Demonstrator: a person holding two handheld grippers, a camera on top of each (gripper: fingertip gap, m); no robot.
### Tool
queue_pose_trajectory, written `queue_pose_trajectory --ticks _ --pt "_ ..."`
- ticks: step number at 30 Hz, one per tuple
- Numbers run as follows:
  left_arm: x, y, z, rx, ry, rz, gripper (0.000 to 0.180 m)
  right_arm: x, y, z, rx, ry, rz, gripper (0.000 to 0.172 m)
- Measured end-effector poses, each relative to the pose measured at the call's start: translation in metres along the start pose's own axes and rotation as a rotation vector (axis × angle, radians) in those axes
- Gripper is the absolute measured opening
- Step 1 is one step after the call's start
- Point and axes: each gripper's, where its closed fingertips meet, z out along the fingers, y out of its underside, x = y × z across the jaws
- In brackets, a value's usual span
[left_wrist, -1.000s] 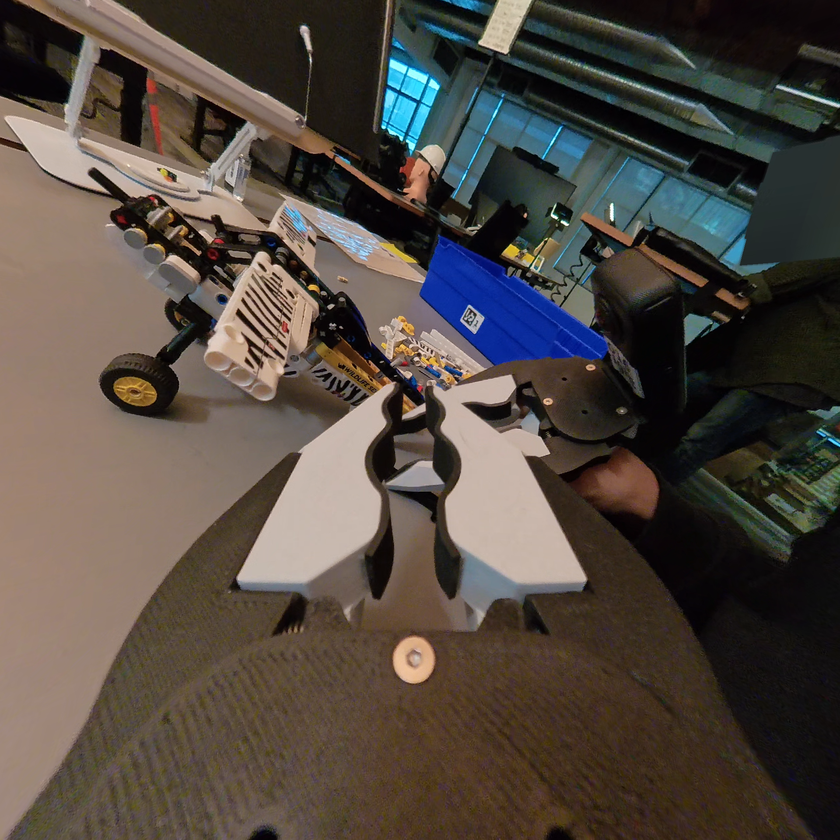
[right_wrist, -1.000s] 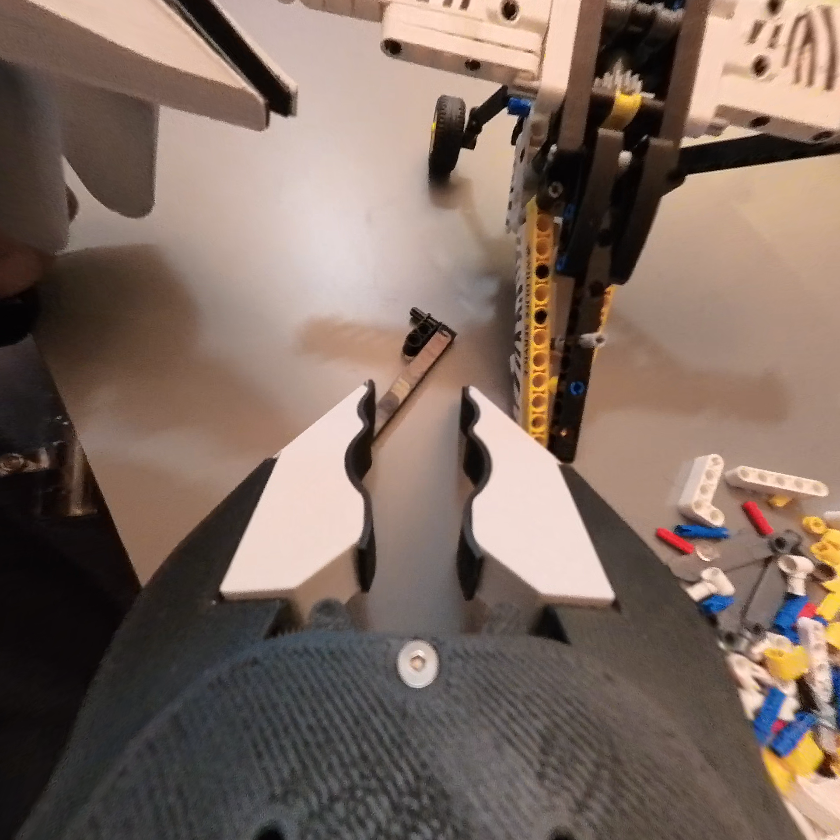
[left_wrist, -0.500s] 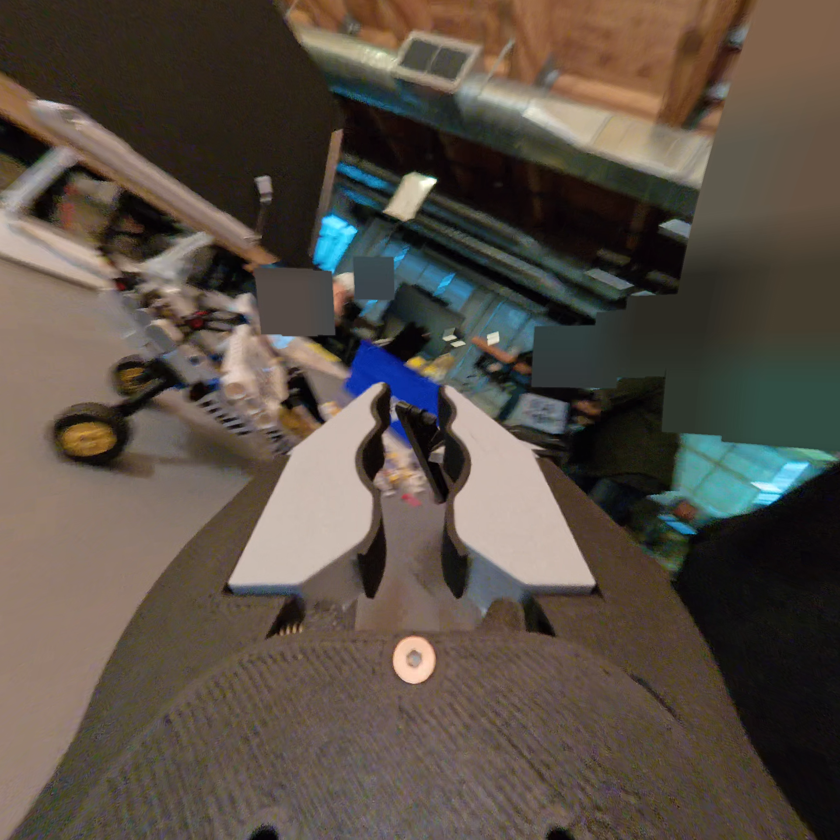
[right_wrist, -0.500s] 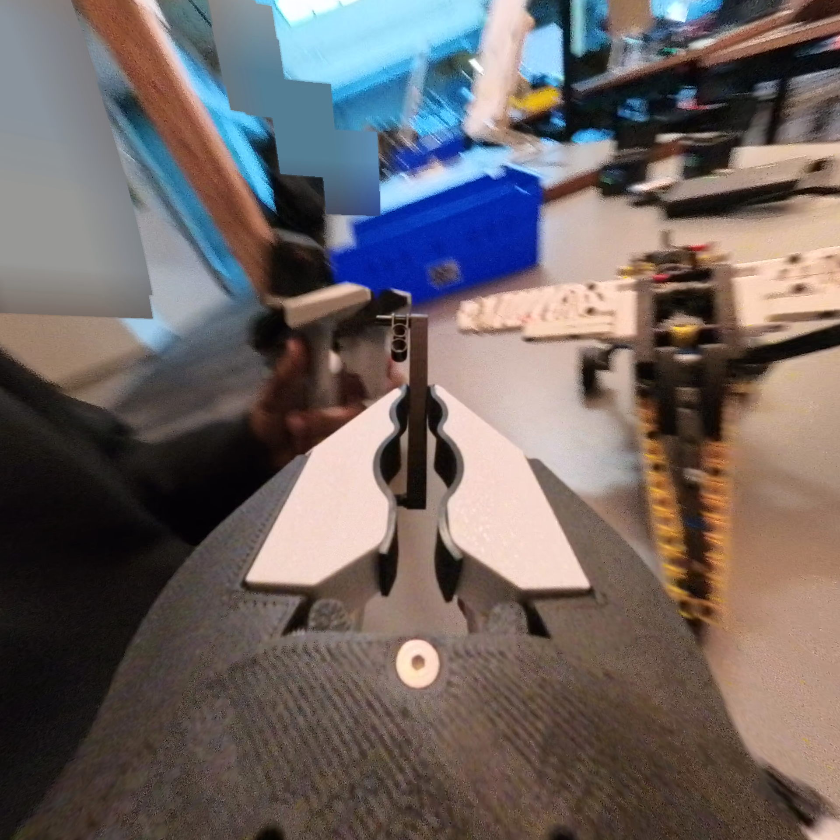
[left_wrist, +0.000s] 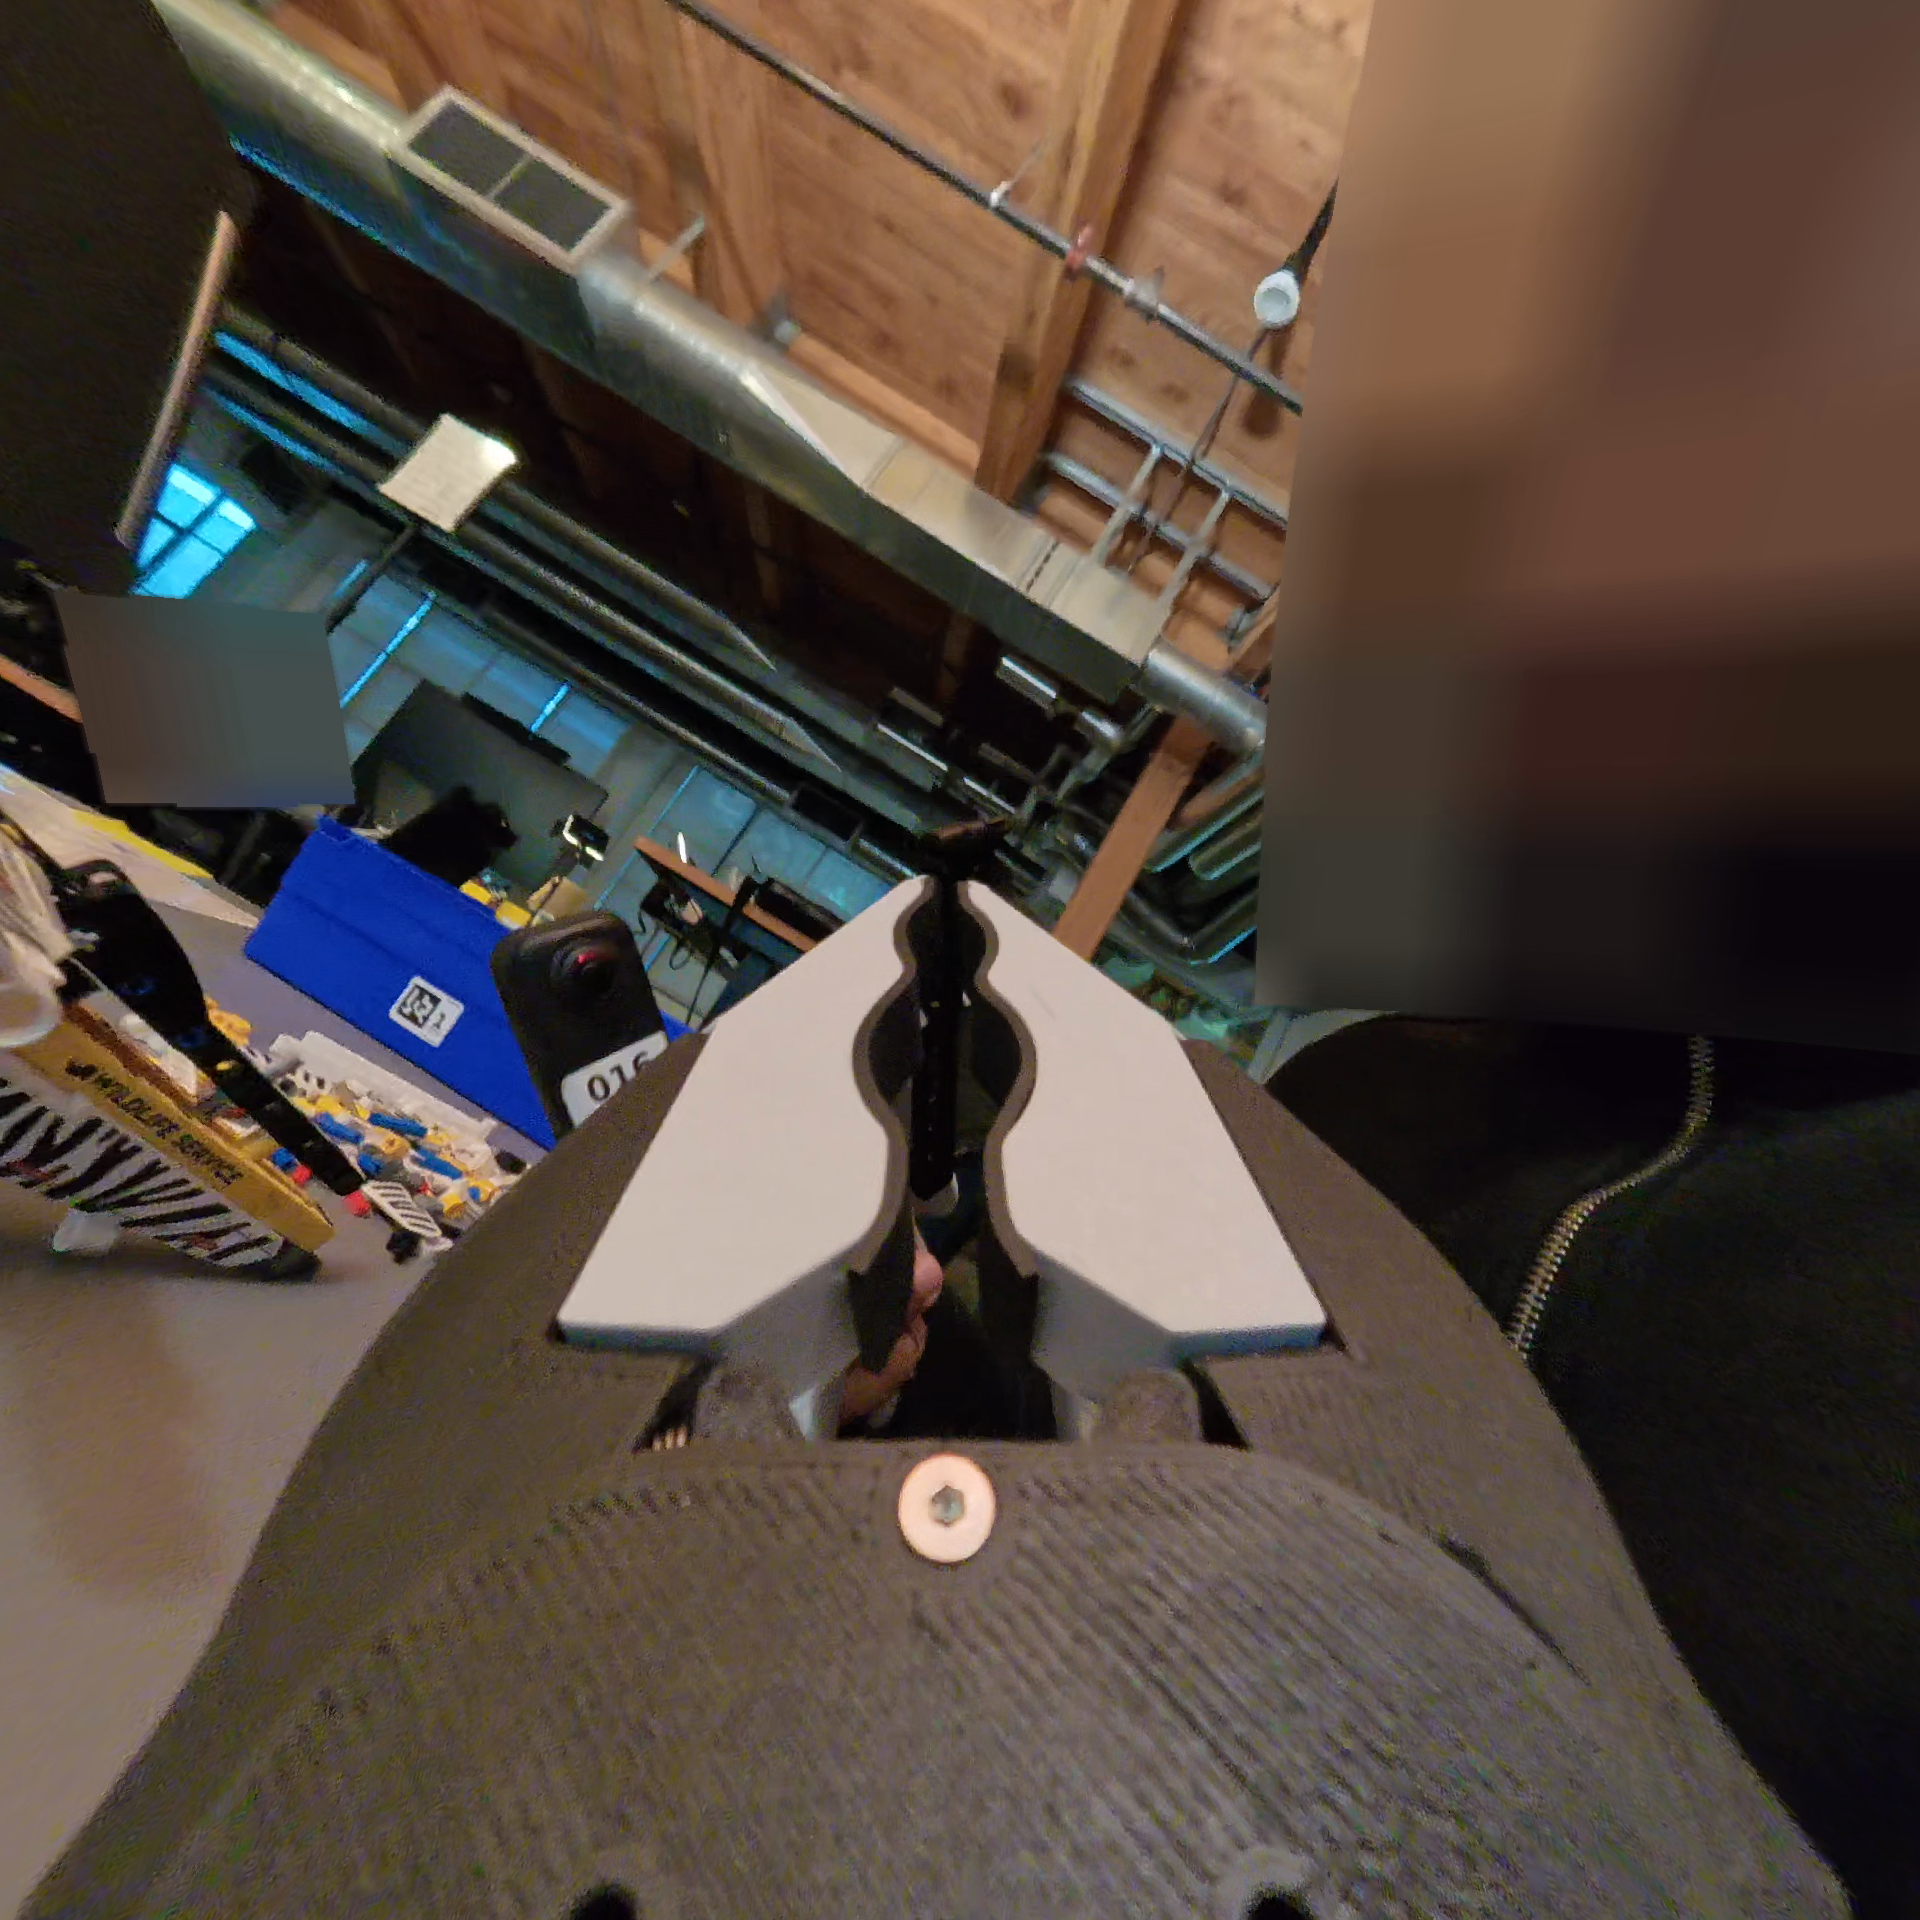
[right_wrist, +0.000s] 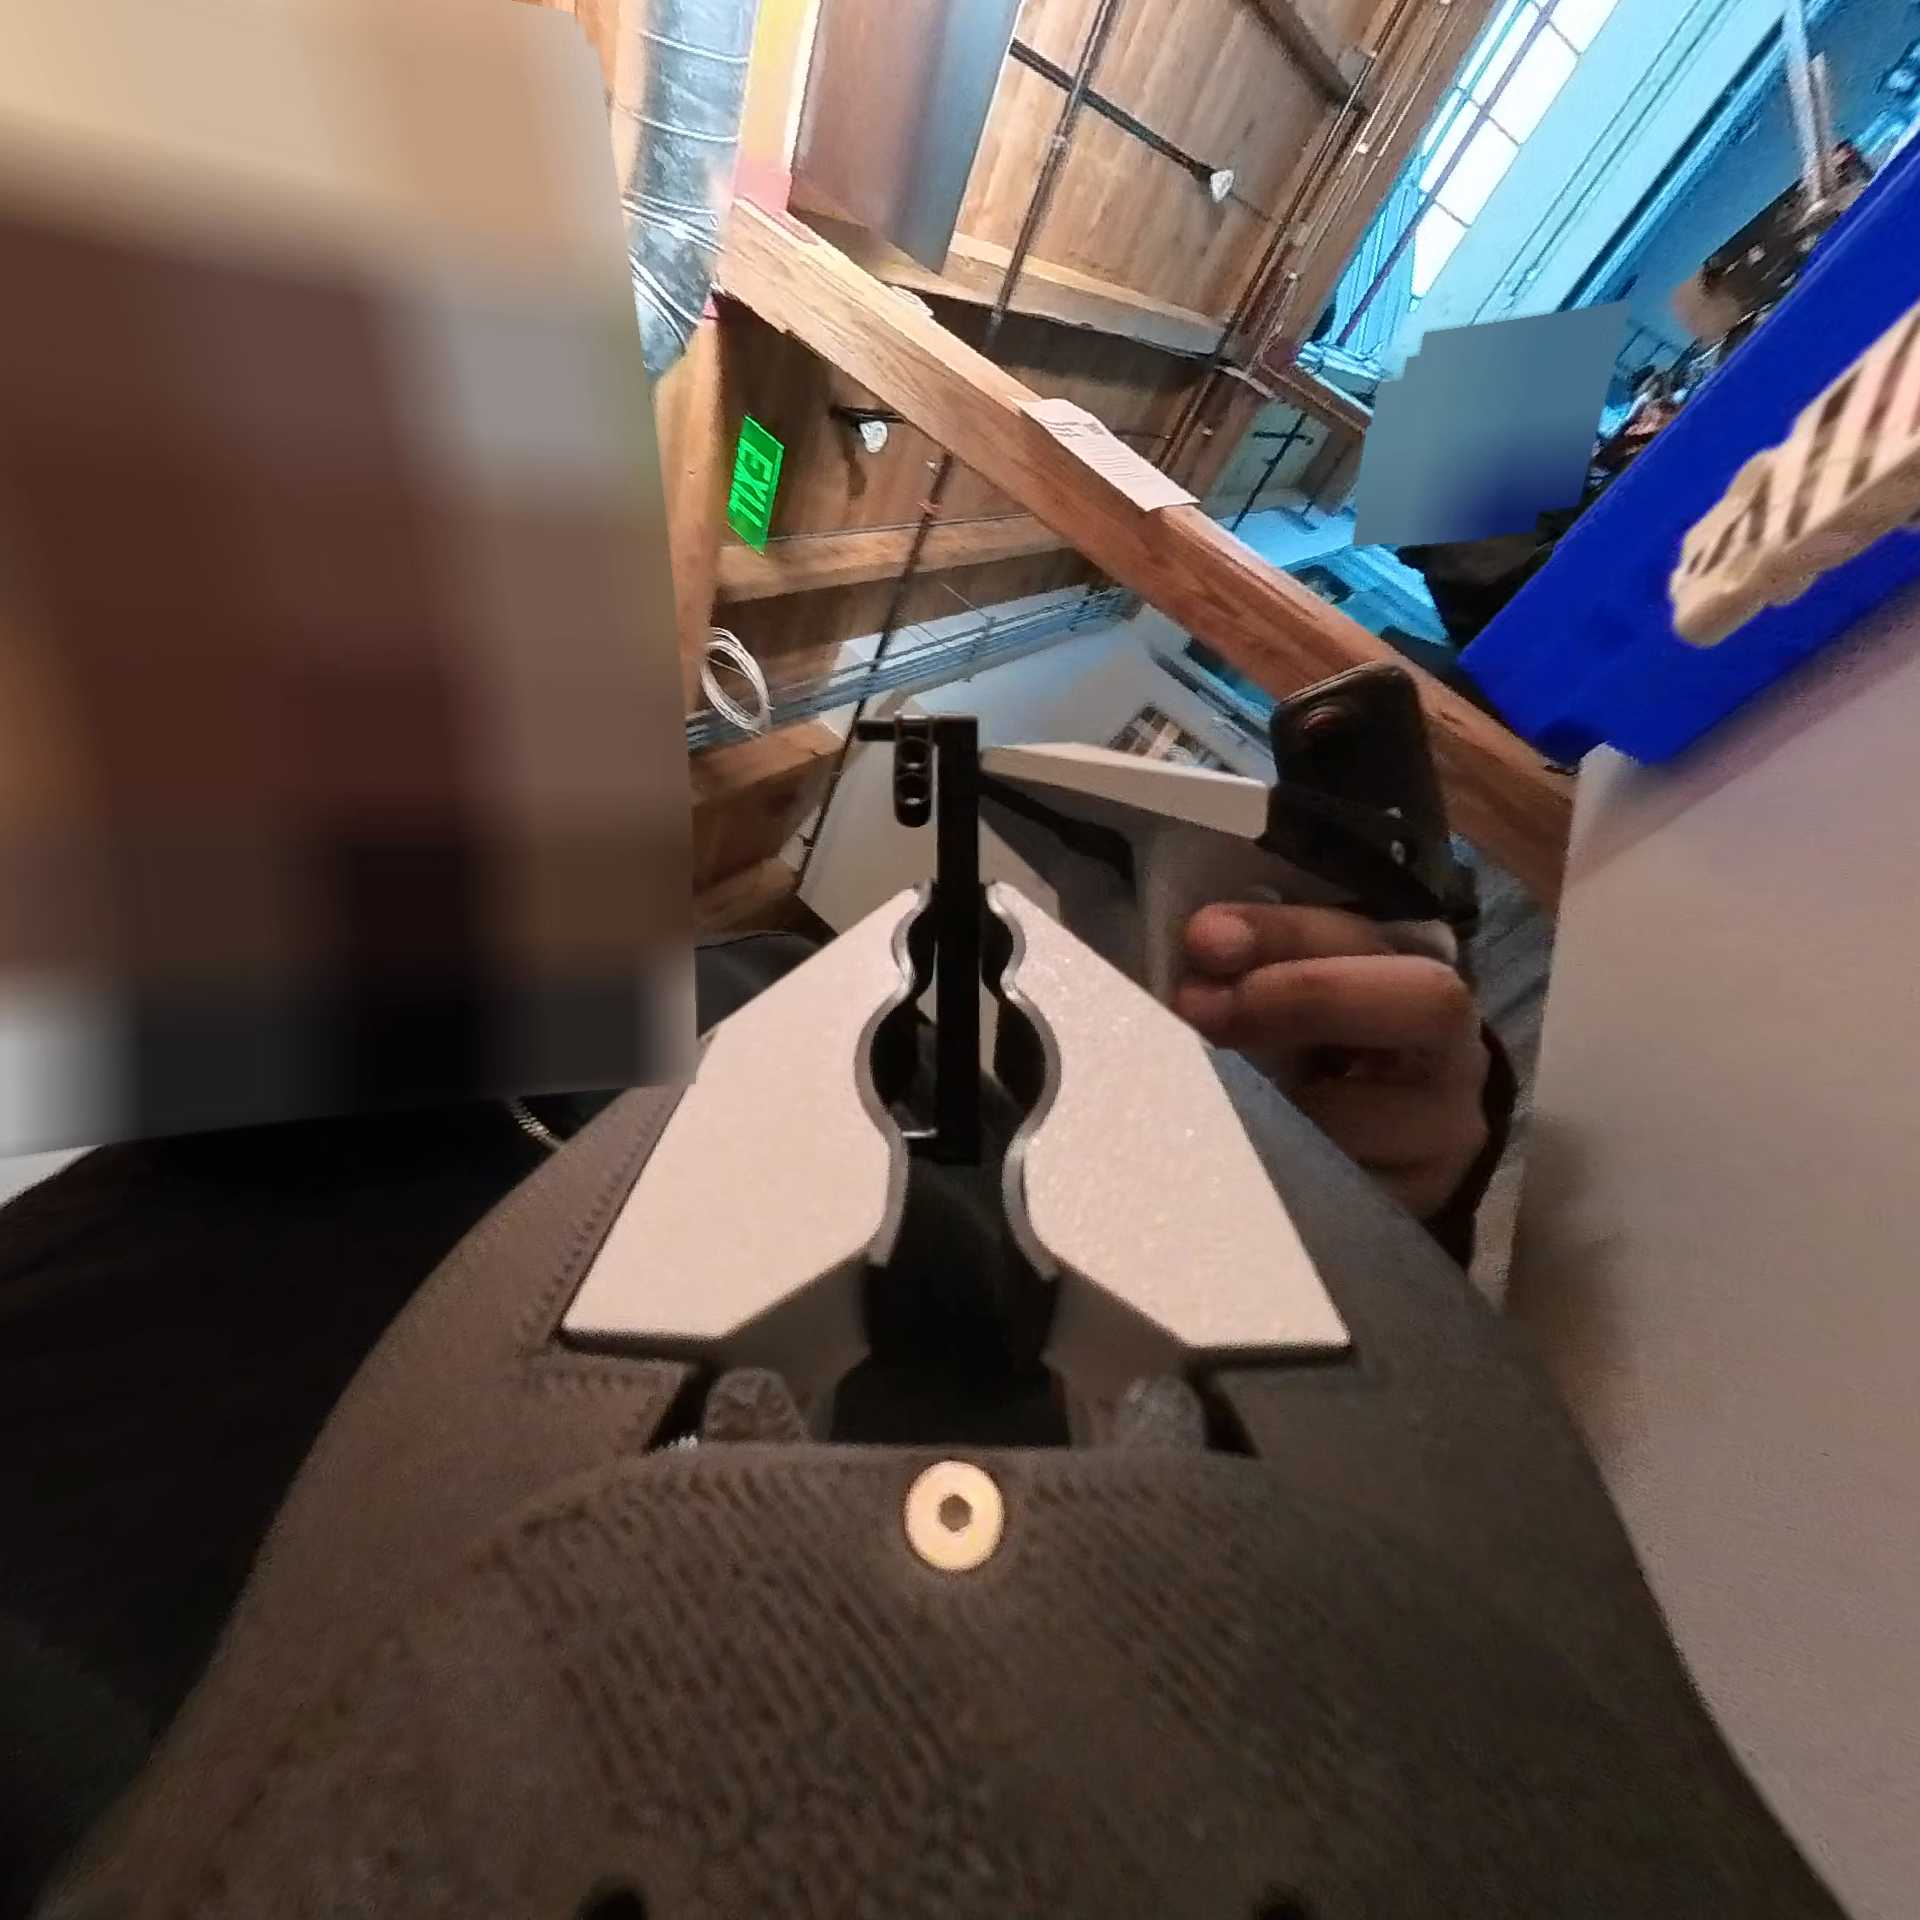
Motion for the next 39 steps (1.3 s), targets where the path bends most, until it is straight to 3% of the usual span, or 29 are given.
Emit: queue_pose_trajectory --ticks 10,18,20,24,36,39 --pt "-0.001 -0.001 -0.002 0.011 -0.011 -0.016 0.013 0.005 0.005 0.001 0.015 -0.070 0.182 0.006" --pt "-0.006 0.003 -0.001 -0.008 -0.024 -0.041 0.015 0.004 0.012 0.004 -0.024 -0.091 0.203 0.005" --pt "-0.009 0.004 -0.001 -0.008 -0.042 -0.053 0.024 0.005 0.016 0.005 -0.047 -0.072 0.194 0.006" --pt "-0.005 0.013 0.001 -0.053 0.008 -0.076 0.011 0.003 0.018 0.007 -0.053 -0.077 0.193 0.006" --pt "0.002 0.006 -0.002 -0.017 0.063 -0.091 0.005 0.000 0.008 0.000 0.007 -0.074 0.157 0.006" --pt "-0.007 0.005 -0.004 -0.024 -0.005 -0.068 0.004 0.006 -0.017 -0.013 0.122 0.046 -0.024 0.016"
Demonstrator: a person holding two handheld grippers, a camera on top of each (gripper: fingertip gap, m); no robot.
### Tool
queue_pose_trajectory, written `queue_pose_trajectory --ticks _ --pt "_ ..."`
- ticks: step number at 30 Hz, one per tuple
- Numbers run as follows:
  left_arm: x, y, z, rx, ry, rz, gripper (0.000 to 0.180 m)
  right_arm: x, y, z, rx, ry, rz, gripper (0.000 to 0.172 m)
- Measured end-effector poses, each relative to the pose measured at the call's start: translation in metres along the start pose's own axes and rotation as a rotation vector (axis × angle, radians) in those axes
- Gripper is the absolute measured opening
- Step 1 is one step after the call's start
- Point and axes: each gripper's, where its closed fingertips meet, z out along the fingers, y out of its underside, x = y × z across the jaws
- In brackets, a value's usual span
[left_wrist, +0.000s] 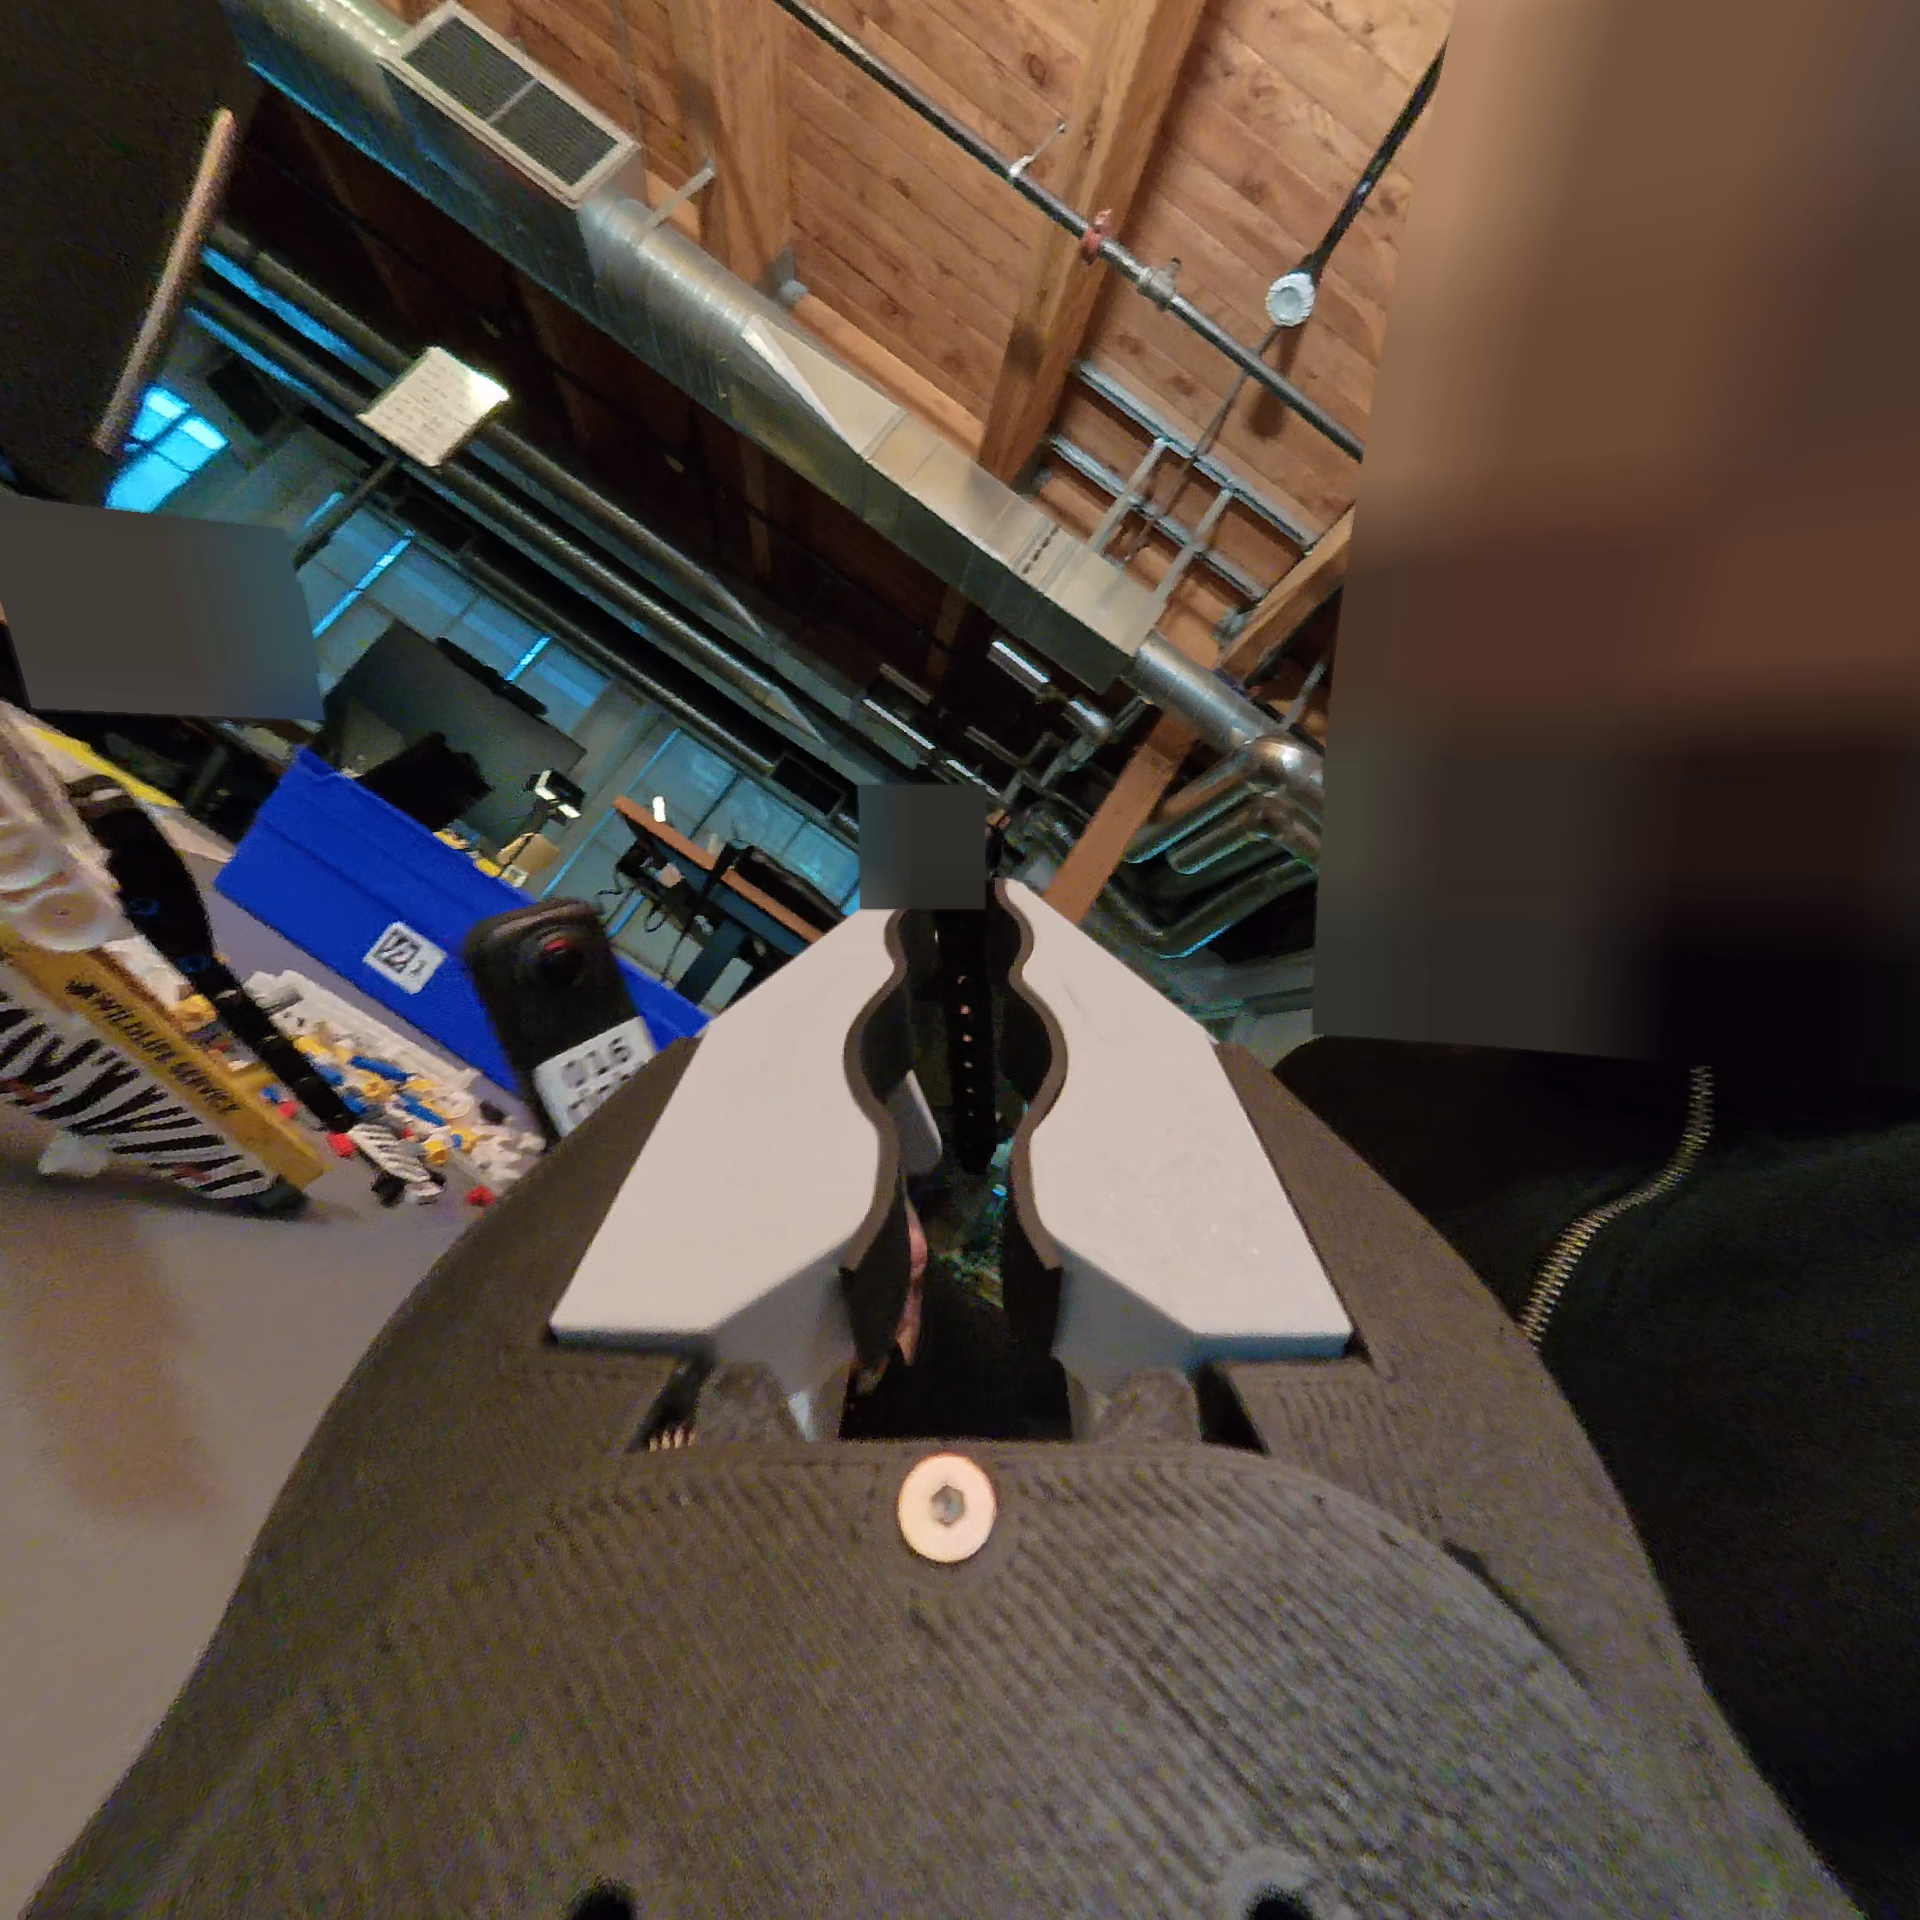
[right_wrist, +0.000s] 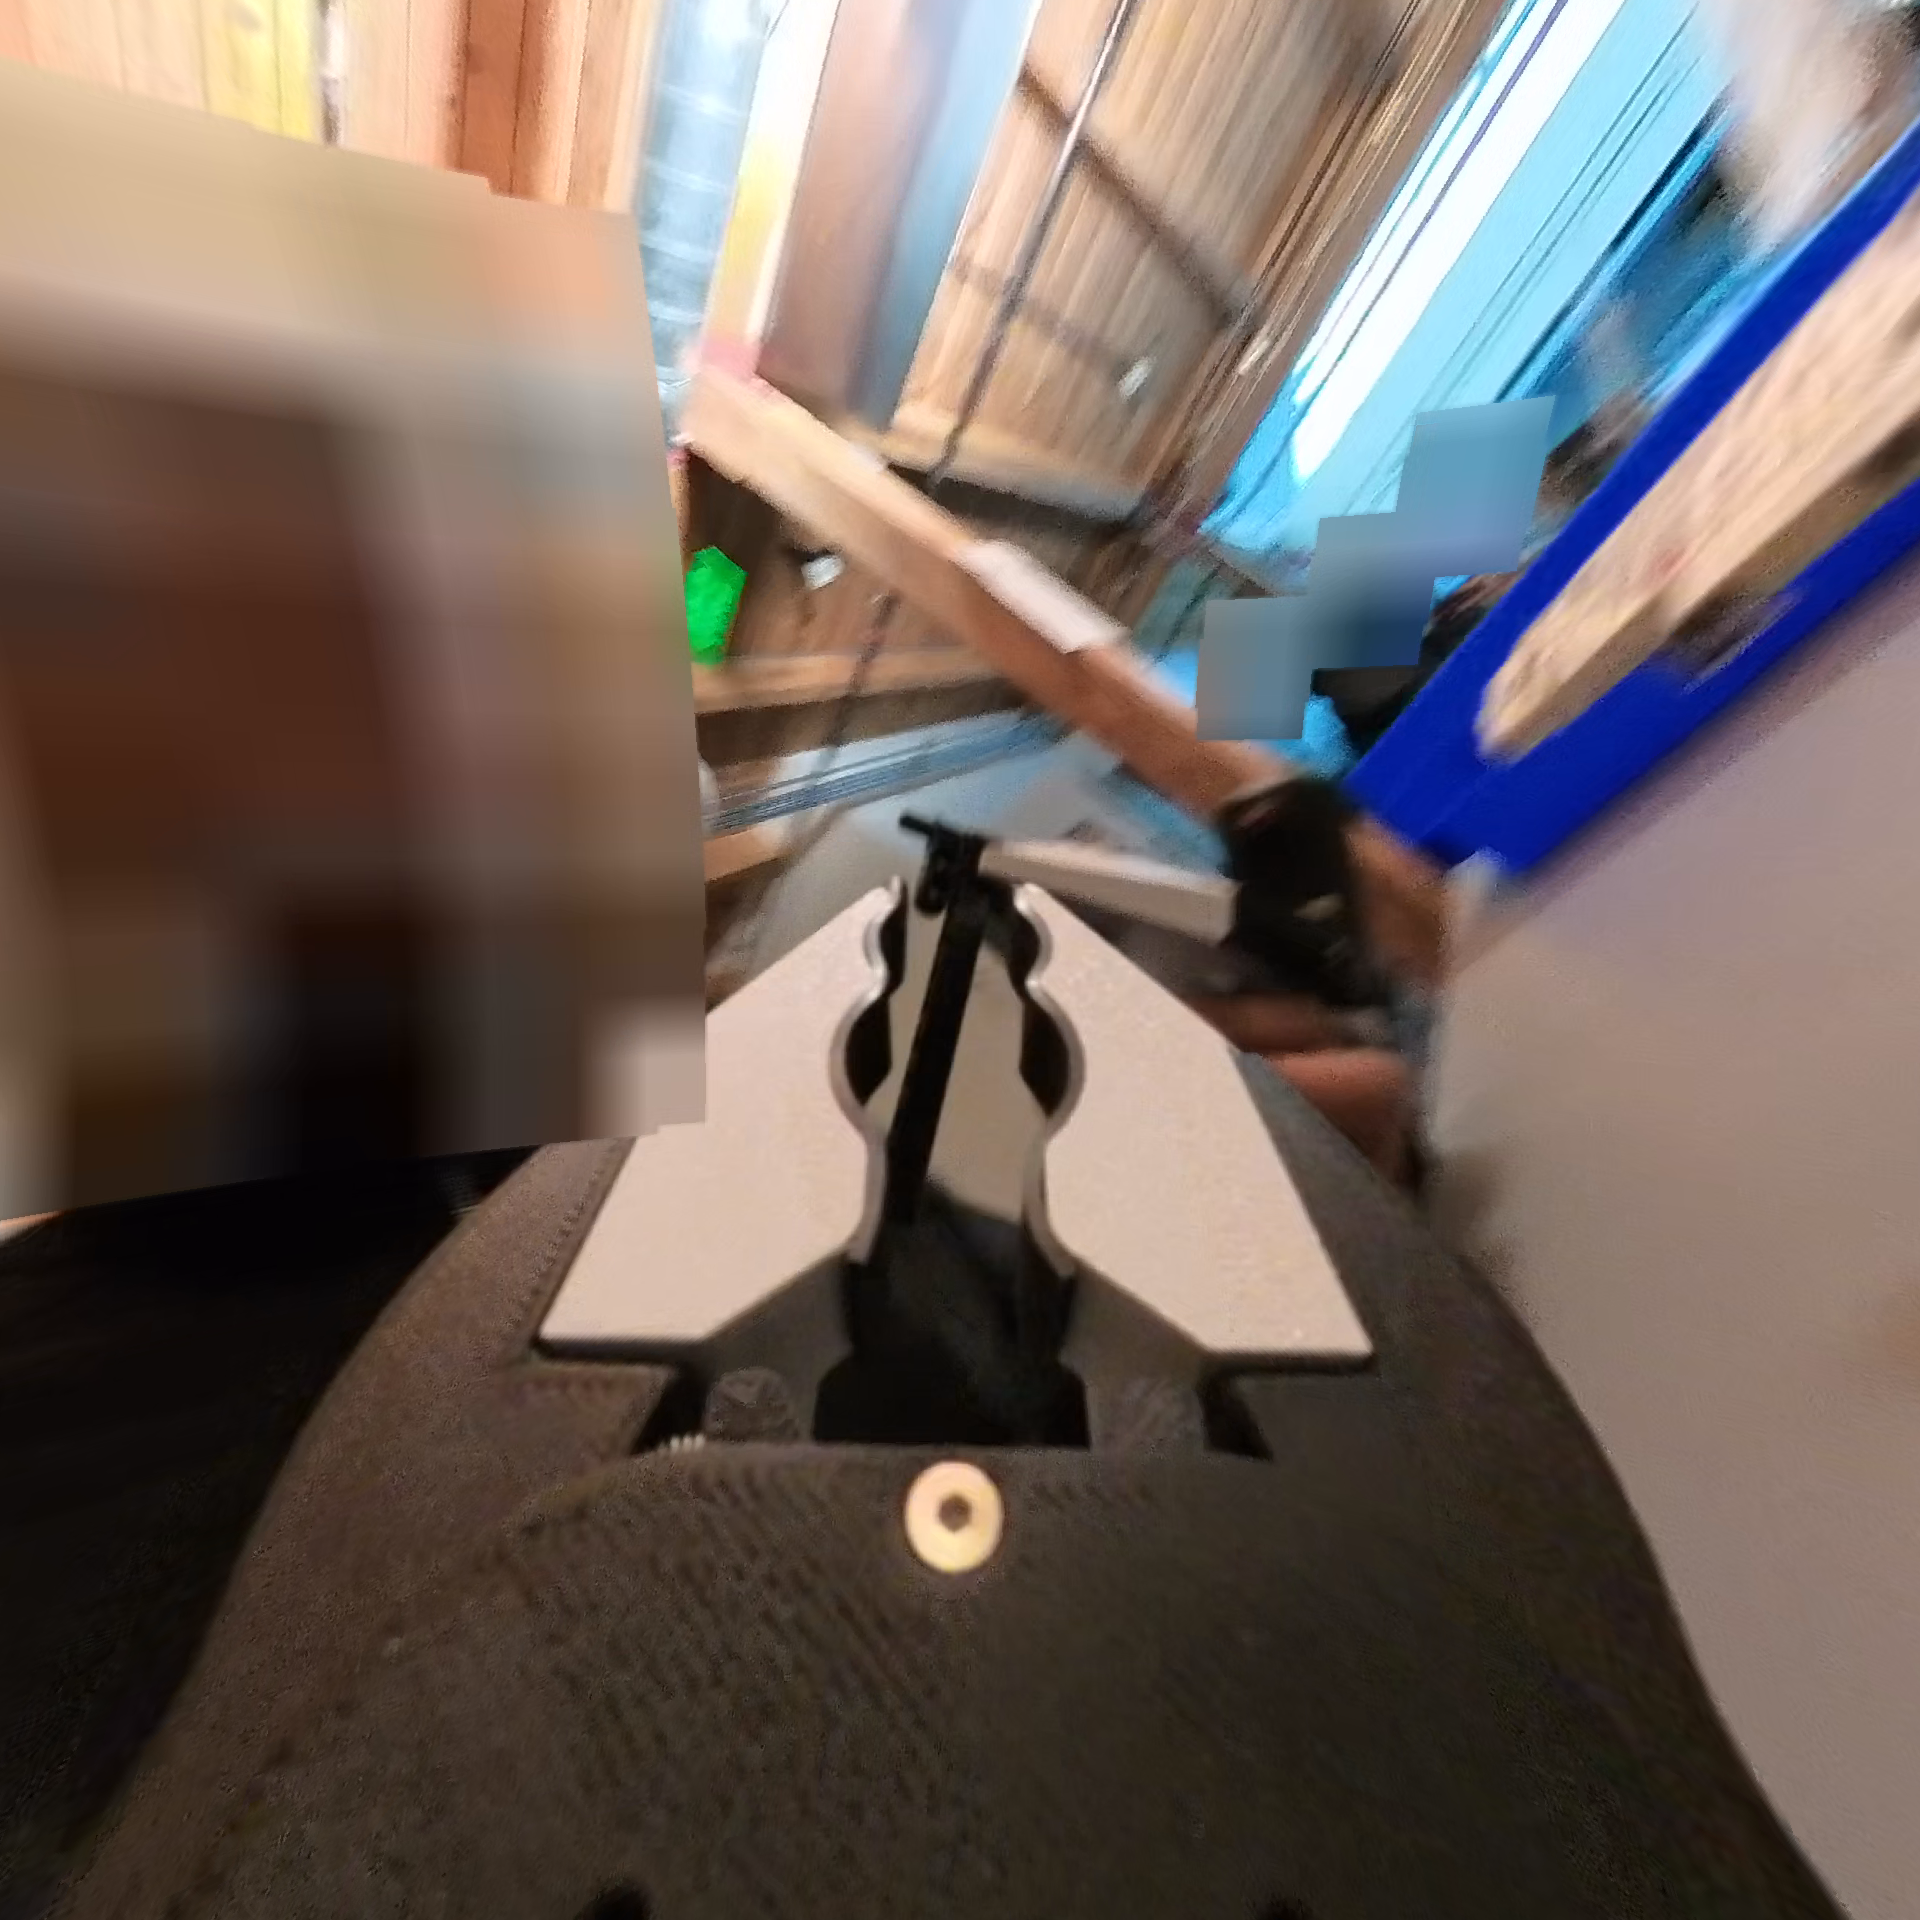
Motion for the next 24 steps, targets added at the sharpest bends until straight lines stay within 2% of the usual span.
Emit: queue_pose_trajectory --ticks 2,4,6,8,10,14,19,24 --pt "-0.008 0.001 -0.001 -0.016 -0.060 0.018 0.004 0.002 -0.017 -0.011 0.038 0.151 -0.244 0.022" --pt "-0.018 0.005 -0.001 -0.041 -0.129 0.032 0.004 0.002 -0.020 -0.014 -0.019 0.300 -0.478 0.033" --pt "-0.025 0.011 0.000 -0.068 -0.163 0.026 0.004 0.001 -0.015 -0.010 -0.109 0.400 -0.667 0.029" --pt "-0.026 0.013 0.001 -0.075 -0.161 0.011 0.005 0.004 -0.008 -0.007 -0.190 0.466 -0.779 0.025" --pt "-0.028 0.016 0.002 -0.089 -0.176 0.004 0.005 0.006 -0.002 -0.004 -0.223 0.466 -0.798 0.019" --pt "-0.027 0.026 0.006 -0.148 -0.183 0.038 0.004 0.004 0.002 -0.002 -0.182 0.372 -0.680 0.009" --pt "-0.026 0.032 0.008 -0.196 -0.209 0.130 0.005 0.001 0.000 -0.007 -0.147 0.315 -0.574 0.005" --pt "-0.019 0.030 0.009 -0.161 -0.170 0.162 0.003 -0.002 0.000 -0.006 -0.139 0.292 -0.528 0.004"
